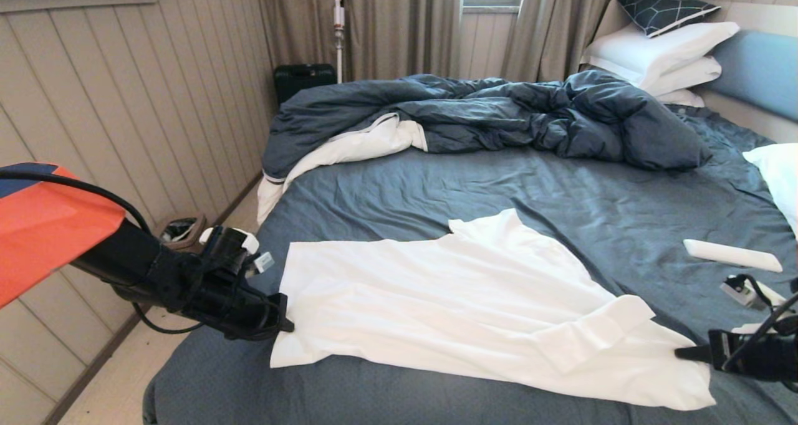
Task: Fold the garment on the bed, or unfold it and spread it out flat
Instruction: Fold the white T-shirt
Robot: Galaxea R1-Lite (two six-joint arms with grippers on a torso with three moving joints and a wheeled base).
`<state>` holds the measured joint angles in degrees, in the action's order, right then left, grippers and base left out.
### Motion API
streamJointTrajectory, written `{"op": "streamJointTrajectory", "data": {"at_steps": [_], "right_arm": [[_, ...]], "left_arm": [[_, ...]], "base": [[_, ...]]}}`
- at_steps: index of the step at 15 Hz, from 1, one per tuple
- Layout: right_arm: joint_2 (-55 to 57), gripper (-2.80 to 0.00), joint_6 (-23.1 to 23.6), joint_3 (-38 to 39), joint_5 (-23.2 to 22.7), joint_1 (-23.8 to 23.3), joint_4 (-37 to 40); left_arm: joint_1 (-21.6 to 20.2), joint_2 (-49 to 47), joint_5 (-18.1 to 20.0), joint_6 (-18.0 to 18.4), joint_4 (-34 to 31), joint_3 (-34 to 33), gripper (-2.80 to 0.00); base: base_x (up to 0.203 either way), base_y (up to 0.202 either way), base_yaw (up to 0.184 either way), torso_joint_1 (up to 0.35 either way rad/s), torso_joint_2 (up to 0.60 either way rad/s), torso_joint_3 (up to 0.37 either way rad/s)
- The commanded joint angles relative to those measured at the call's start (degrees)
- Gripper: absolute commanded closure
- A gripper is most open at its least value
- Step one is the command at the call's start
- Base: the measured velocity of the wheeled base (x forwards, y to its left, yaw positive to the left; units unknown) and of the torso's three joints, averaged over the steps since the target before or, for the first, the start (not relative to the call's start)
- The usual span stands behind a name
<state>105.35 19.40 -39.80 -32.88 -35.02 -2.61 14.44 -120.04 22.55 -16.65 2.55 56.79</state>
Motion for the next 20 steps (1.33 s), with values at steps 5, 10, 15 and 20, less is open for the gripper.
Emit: {"op": "streamJointTrajectory", "data": {"at_steps": [5,10,15,20], "right_arm": [[-0.1,0.00,0.1,0.1,-0.2,0.0,0.1],[0.1,0.00,0.7,-0.4,0.4,-0.6,0.5],[0.4,0.00,0.8,-0.9,0.6,-0.5,0.5],[0.9,0.00,0.8,-1.6,0.6,-0.1,0.5]], "left_arm": [[0.6,4.3,2.7,-0.4,-4.8,0.8,0.00],[-2.2,9.7,2.4,7.0,-17.6,0.4,0.00],[-2.0,7.6,2.6,8.5,-18.6,2.2,0.00],[-2.0,4.9,2.9,8.7,-18.3,4.0,0.00]], "base": [[0.000,0.000,0.000,0.000,0.00,0.000],[0.000,0.000,0.000,0.000,0.00,0.000],[0.000,0.000,0.000,0.000,0.00,0.000],[0.000,0.000,0.000,0.000,0.00,0.000]]}}
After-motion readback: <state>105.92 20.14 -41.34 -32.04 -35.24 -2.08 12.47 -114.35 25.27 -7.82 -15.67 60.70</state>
